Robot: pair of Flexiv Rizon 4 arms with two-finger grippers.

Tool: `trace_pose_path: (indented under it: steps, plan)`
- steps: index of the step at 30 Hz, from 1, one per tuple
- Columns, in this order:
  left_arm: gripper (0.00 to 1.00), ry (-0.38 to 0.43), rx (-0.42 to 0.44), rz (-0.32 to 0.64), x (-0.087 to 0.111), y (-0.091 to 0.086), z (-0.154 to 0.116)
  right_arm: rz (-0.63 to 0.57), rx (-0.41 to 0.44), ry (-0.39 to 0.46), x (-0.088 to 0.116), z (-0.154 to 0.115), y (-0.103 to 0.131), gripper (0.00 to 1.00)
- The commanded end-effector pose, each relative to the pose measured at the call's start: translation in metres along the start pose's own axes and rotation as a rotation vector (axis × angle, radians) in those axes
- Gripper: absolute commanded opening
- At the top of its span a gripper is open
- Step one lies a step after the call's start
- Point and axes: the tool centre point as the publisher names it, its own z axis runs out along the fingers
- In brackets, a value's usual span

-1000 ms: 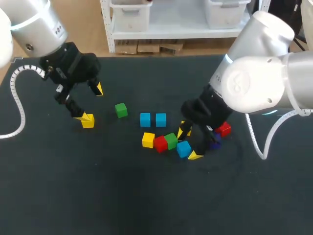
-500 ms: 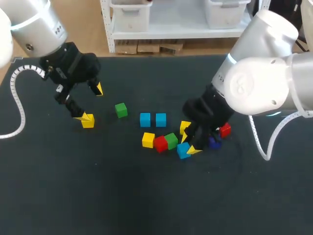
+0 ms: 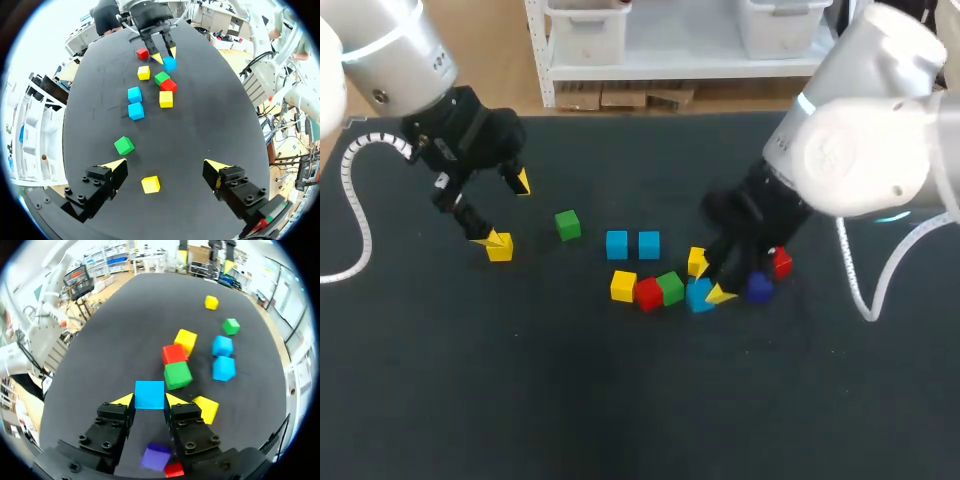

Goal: Place the blue cubes, place green cubes on the blue cubes, place the yellow cubes on the green cubes, then place the red cubes on the yellow cubes, and place purple cube on the red cubes.

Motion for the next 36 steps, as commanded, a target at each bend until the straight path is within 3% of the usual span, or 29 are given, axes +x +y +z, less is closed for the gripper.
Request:
trace_pose_path:
  steps: [1, 7, 14, 22, 36]
  plan:
    - [1.0, -0.001, 0.001, 0.002, 0.001, 0.001, 0.0, 0.011, 0.015, 0.005, -0.001, -0.024, -0.004, 0.0]
    - [1.0, -0.001, 0.001, 0.002, 0.001, 0.001, 0.0, 0.02, 0.048, 0.033, -0.006, -0.047, -0.033, 0.0]
    - [1.0, -0.001, 0.001, 0.002, 0.001, 0.001, 0.0, 0.033, 0.054, 0.052, -0.007, -0.054, -0.065, 0.0]
    - [1.0, -0.001, 0.001, 0.002, 0.001, 0.001, 0.0, 0.099, 0.08, 0.083, 0.001, -0.041, -0.082, 0.0]
    - [1.0, -0.001, 0.001, 0.002, 0.001, 0.001, 0.0, 0.105, 0.095, 0.089, 0.016, -0.009, -0.105, 0.0]
